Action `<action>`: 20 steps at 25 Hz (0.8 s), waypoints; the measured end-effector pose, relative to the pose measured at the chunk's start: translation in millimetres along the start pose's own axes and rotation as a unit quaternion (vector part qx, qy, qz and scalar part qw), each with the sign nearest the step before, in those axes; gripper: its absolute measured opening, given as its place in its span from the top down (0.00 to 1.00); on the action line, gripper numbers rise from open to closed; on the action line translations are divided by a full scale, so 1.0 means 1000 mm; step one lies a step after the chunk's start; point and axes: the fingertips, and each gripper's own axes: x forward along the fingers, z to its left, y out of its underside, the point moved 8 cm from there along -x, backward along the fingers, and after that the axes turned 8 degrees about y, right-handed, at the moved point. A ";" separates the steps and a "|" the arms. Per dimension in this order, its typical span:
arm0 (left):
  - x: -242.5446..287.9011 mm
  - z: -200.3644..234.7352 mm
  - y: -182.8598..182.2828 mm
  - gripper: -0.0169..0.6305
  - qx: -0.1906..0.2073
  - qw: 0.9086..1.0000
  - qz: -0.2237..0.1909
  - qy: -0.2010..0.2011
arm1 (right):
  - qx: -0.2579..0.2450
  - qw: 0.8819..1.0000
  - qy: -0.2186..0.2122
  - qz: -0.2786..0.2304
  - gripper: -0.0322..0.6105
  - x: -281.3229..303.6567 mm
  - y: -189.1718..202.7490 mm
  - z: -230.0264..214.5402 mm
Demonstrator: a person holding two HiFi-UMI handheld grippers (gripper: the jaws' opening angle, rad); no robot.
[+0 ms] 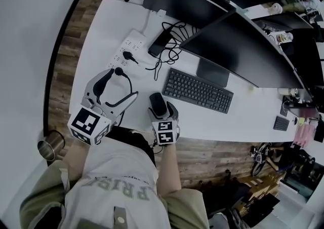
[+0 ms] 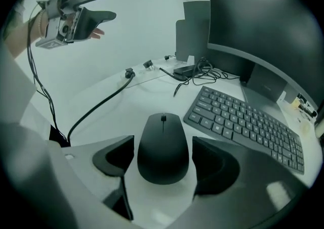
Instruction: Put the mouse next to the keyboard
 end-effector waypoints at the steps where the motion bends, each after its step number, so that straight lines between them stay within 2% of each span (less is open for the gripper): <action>1: 0.002 0.000 0.001 0.38 0.000 1.000 0.002 0.002 | -0.002 1.000 0.000 0.005 0.39 0.002 0.001 0.001; 3: 0.006 0.000 0.002 0.38 -0.001 1.000 0.005 0.005 | -0.004 1.000 -0.004 0.006 0.40 0.003 0.002 0.002; 5: 0.011 -0.002 0.001 0.38 0.001 1.000 0.008 0.010 | 0.004 1.000 -0.005 0.000 0.49 0.002 0.003 0.002; 13: 0.028 -0.010 -0.002 0.38 0.011 0.999 0.015 0.034 | 0.015 1.000 0.005 -0.009 0.50 -0.003 0.006 0.001; 20: 0.046 -0.026 -0.001 0.38 0.024 0.998 0.022 0.059 | 0.052 0.996 0.033 -0.058 0.50 -0.034 -0.002 -0.014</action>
